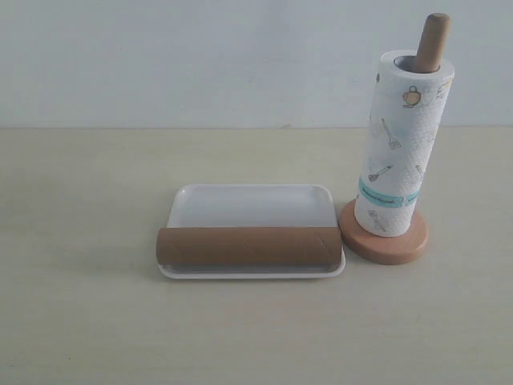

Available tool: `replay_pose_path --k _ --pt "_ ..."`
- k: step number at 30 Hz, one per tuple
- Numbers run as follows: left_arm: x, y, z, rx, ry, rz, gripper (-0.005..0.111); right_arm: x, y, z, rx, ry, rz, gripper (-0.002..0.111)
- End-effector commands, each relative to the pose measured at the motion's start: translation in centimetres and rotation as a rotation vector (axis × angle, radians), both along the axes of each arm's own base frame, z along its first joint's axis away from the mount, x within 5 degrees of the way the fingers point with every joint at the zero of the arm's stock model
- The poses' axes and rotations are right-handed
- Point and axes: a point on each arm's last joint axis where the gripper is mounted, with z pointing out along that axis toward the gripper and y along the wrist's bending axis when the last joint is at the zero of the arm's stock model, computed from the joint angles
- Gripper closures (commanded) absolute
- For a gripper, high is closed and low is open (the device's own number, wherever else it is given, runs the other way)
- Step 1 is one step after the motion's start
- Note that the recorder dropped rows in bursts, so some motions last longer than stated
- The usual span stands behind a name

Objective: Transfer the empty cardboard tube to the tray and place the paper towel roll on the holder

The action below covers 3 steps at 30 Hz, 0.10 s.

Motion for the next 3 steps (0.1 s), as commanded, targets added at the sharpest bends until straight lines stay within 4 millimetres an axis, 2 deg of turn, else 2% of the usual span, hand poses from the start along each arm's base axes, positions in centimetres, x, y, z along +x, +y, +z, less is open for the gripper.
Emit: replay_pose_path --k 1,3 --pt "-0.02 -0.03 -0.13 -0.013 0.003 0.001 0.103 -0.02 -0.02 0.1 -0.004 -0.012 -0.003 0.108" --pt "-0.02 -0.03 -0.13 -0.013 0.003 0.001 0.103 -0.02 -0.02 0.1 -0.004 -0.012 -0.003 0.108"
